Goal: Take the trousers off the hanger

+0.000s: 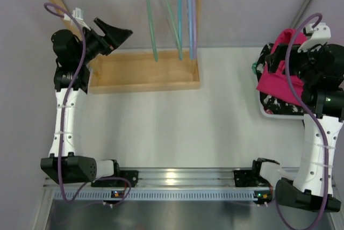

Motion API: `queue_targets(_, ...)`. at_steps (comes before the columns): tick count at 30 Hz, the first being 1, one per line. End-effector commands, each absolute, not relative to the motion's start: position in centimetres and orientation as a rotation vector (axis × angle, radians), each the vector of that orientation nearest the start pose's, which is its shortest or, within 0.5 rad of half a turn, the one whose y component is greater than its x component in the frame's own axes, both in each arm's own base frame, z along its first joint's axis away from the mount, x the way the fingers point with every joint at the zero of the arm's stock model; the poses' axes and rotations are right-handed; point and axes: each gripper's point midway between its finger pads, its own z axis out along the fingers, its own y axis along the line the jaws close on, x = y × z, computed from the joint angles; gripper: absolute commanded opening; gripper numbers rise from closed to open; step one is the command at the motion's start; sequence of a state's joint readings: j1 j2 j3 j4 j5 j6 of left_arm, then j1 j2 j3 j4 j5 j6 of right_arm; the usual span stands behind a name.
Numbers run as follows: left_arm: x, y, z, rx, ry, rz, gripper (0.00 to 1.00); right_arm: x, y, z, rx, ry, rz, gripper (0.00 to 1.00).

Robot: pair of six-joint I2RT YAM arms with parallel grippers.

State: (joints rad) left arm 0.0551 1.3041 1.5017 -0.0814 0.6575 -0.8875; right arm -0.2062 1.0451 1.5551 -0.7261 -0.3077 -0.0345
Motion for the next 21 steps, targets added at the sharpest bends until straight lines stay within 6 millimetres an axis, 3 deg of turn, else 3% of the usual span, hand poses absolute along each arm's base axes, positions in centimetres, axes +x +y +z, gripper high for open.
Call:
queue_targets(1, 35.6, -10.0, 41.8, 0.002, 1.843, -0.977, 0.98, 30.7, 0.1, 42.0, -0.125, 1.762, 0.181, 0.99)
queue_targets(4, 34.1, -8.7, 38.1, 0.123, 1.965, -0.824, 0.99, 30.8, 0.9, 39.9, -0.148, 1.799, 0.236, 0.99)
queue_targets(5, 32.6, -8.0, 36.6, 0.113, 2.03, -0.762, 0.99, 30.6, 1.4, 39.3, -0.168, 1.805, 0.266, 0.99)
queue_targets(7, 31.2, -6.8, 33.5, 0.215, 2.084, -0.622, 0.99, 30.4, 2.0, 36.6, -0.182, 1.856, 0.317, 0.99)
queue_targets(8, 30.6, -6.0, 32.7, 0.231, 2.099, -0.547, 0.99, 30.0, 2.7, 35.8, -0.203, 1.867, 0.355, 0.99)
queue_targets(9, 29.8, -4.2, 32.2, 0.23, 2.099, -0.393, 0.99, 29.8, 2.9, 33.7, -0.208, 1.909, 0.376, 0.99)
queue_targets(10, 29.1, -3.4, 30.2, 0.227, 2.143, -0.341, 0.99, 29.4, 3.1, 33.0, -0.221, 1.919, 0.385, 0.99)
queue_targets(12, 27.4, -1.8, 29.0, 0.241, 2.166, -0.206, 0.99, 28.8, 3.5, 30.0, -0.262, 1.971, 0.391, 0.99)
queue_targets(13, 26.7, -1.6, 27.3, 0.244, 2.204, -0.189, 0.99, 28.3, 3.6, 29.4, -0.278, 1.975, 0.386, 1.0)
queue_targets(17, 24.5, -1.0, 24.9, 0.237, 2.235, -0.142, 0.99, 27.1, 3.5, 26.3, -0.323, 2.022, 0.344, 0.99)
queue_targets(21, 24.4, -1.1, 24.5, 0.208, 2.251, -0.155, 0.99, 26.3, 3.7, 25.5, -0.362, 2.036, 0.339, 0.99)
